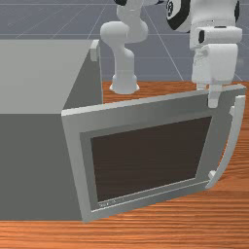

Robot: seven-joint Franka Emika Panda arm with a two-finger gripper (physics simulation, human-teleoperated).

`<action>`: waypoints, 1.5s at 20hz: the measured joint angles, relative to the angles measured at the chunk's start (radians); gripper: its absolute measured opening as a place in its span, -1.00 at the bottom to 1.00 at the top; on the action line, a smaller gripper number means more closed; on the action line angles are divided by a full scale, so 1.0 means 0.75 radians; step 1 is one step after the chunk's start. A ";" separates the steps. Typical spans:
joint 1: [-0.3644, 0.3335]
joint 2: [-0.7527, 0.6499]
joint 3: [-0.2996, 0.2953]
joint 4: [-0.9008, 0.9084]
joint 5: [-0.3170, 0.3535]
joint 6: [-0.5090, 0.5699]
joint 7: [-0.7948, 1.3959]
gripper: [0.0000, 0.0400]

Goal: Close the microwave

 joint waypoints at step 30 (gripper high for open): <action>-0.085 -0.964 0.056 -1.405 -0.194 0.516 0.253 1.00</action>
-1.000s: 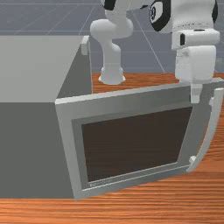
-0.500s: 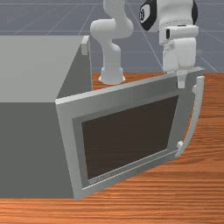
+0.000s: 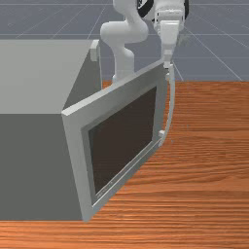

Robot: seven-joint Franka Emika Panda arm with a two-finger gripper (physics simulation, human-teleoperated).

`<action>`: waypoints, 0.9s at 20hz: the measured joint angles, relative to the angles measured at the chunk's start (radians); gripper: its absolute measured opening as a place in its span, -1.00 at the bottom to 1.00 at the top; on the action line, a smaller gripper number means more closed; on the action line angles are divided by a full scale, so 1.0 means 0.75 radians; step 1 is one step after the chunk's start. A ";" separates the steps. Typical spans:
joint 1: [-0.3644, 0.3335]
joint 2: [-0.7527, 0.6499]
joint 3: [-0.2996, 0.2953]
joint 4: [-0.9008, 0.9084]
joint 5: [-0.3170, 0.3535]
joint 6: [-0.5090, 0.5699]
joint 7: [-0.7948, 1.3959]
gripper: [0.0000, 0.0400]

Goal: Close the microwave

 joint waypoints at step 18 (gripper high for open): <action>-0.046 0.641 0.166 0.820 -0.078 -0.250 -0.012 1.00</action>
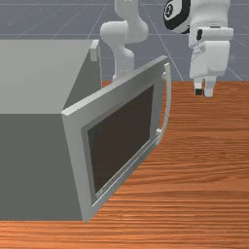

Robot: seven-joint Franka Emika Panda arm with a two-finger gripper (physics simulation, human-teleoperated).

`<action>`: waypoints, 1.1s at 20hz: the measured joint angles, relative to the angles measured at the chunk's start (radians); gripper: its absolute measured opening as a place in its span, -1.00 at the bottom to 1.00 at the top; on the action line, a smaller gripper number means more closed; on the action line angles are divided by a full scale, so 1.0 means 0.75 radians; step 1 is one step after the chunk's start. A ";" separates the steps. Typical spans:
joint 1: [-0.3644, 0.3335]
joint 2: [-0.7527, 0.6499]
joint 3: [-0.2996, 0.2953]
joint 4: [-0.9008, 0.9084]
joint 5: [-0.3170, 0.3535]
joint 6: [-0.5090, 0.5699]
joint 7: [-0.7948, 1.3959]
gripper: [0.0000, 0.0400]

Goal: Close the microwave

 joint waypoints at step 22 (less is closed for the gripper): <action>0.068 0.003 -0.176 -0.219 -0.307 0.591 0.192 1.00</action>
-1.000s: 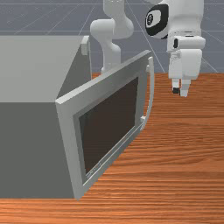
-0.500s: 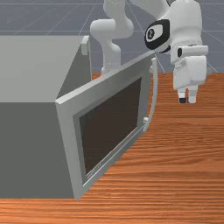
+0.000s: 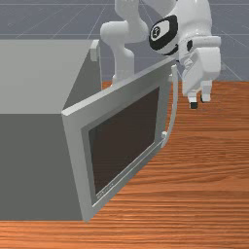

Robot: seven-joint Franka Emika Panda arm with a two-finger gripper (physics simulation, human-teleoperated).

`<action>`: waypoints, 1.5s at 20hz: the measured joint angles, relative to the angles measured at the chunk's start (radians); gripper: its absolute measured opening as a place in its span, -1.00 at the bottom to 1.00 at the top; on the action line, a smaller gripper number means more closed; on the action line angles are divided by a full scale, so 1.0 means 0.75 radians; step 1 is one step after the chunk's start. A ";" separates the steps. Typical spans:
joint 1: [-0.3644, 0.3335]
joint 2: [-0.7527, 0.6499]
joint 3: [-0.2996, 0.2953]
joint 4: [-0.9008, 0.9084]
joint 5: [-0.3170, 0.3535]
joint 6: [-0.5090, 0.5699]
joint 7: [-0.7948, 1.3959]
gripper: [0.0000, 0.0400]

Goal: Close the microwave

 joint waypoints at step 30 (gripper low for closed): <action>-2.170 0.430 2.043 -0.488 -0.042 -0.123 -1.361 1.00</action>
